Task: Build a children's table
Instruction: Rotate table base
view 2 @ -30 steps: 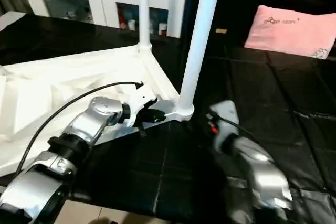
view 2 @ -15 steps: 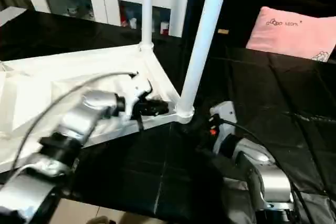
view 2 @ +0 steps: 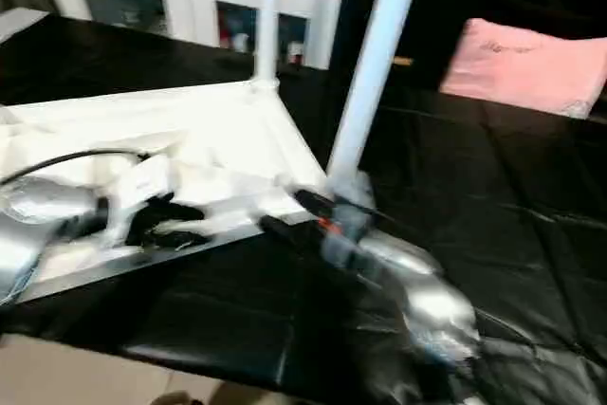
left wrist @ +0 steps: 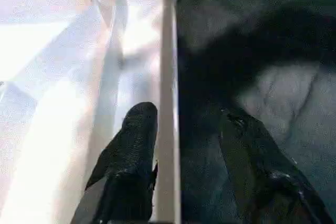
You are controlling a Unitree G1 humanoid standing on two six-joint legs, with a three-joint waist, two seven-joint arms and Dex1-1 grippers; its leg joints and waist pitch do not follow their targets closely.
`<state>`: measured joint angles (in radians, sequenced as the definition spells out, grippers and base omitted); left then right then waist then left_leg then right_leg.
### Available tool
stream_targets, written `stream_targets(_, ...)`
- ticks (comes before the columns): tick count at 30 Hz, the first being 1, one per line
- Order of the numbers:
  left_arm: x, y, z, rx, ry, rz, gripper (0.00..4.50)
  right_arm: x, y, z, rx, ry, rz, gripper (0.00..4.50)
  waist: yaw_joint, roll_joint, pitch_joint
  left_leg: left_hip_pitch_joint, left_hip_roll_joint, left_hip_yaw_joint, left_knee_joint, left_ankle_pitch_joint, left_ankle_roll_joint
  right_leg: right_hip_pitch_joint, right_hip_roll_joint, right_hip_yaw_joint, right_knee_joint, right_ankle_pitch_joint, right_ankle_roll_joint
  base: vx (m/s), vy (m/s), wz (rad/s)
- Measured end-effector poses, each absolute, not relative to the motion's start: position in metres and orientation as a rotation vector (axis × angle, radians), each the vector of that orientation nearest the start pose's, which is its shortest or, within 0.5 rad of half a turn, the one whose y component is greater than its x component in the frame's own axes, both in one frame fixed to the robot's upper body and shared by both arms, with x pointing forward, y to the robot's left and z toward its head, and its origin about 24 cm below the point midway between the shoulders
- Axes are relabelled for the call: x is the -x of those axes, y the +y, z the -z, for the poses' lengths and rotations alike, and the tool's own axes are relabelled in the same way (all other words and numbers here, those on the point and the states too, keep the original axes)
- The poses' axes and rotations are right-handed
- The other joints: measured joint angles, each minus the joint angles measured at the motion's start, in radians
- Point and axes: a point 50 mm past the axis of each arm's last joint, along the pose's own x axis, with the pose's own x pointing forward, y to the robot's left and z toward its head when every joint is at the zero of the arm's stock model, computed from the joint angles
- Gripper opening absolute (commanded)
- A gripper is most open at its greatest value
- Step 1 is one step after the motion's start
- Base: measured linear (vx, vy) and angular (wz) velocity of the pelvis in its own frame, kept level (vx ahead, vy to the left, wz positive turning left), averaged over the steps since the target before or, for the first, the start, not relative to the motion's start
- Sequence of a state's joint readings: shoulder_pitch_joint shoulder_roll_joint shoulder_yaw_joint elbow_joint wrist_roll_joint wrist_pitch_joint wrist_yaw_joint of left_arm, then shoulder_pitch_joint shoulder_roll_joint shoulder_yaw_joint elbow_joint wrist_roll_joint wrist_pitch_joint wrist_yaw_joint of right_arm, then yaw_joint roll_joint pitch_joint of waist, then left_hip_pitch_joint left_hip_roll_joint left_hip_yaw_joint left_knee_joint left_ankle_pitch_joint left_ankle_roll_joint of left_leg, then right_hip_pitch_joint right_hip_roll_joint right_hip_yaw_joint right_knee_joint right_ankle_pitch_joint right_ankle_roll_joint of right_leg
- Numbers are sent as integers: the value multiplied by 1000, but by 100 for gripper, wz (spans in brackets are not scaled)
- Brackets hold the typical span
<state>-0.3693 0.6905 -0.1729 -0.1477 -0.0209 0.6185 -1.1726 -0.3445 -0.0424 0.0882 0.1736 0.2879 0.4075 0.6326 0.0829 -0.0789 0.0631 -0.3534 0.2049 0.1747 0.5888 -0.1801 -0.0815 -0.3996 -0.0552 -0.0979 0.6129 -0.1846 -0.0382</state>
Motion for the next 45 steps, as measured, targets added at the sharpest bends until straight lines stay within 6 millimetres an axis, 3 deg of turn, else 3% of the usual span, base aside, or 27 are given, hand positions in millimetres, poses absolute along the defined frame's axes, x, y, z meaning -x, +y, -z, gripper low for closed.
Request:
stream_targets(5, -267, 196, -116, -625, 580, 1053, 282, -317, -52, -57, -234, 250, -749, 450, 0, -3, 0, 0, 0, 0, 0, 1, -1, 0, 0, 0, 1, 0, 0, 0, 0, 0)
stream_targets(9, -263, 192, -108, -689, 611, 1058, 306, -338, -43, -61, -155, 240, -630, 450, 1, -4, -1, 0, 0, 0, -1, 1, -3, -1, 0, 1, 3, 0, -1, 0, 0, 0)
stream_targets(15, -268, 198, -98, -864, 637, 945, 306, -353, -54, -57, -84, 241, -475, 450, 1, -4, -1, 0, 0, 0, -1, 2, -3, -1, 0, 1, 5, 0, -1, 0, 0, 0)
stream_targets(24, -274, 195, -93, -934, 587, 909, 306, -363, -66, -49, -20, 250, -328, 450, 12, -4, -1, -2, 0, 0, 4, 3, -5, -1, -1, 1, 9, 0, 0, 0, 0, 0)
stream_targets(30, -283, 193, -95, -964, 536, 870, 306, -369, -115, -40, 17, 273, -170, 450, 30, -4, -1, -8, 0, 1, 11, 3, -5, 1, -3, 4, 14, -2, 3, 0, 0, 0)
stream_targets(34, -288, 190, -92, -968, 506, 832, 306, -370, -148, -38, 35, 285, -77, 450, 30, -4, -1, -13, 0, 1, 14, 3, -5, 0, -4, 5, 16, -1, 1, 0, 0, 0)
stream_targets(40, -298, 164, -91, -915, 397, 831, 306, -368, -198, -39, 77, 289, 43, 450, 33, 0, 1, -16, 0, 0, 14, 3, -4, -1, -4, 4, 16, -2, 1, 0, 0, 0)
stream_targets(45, -298, 137, -92, -743, 266, 882, 306, -367, -234, -51, 103, 258, 119, 450, 25, 4, 0, -16, 1, 0, 14, 3, -3, -2, -3, 4, 16, -3, 0, 0, 0, 0)
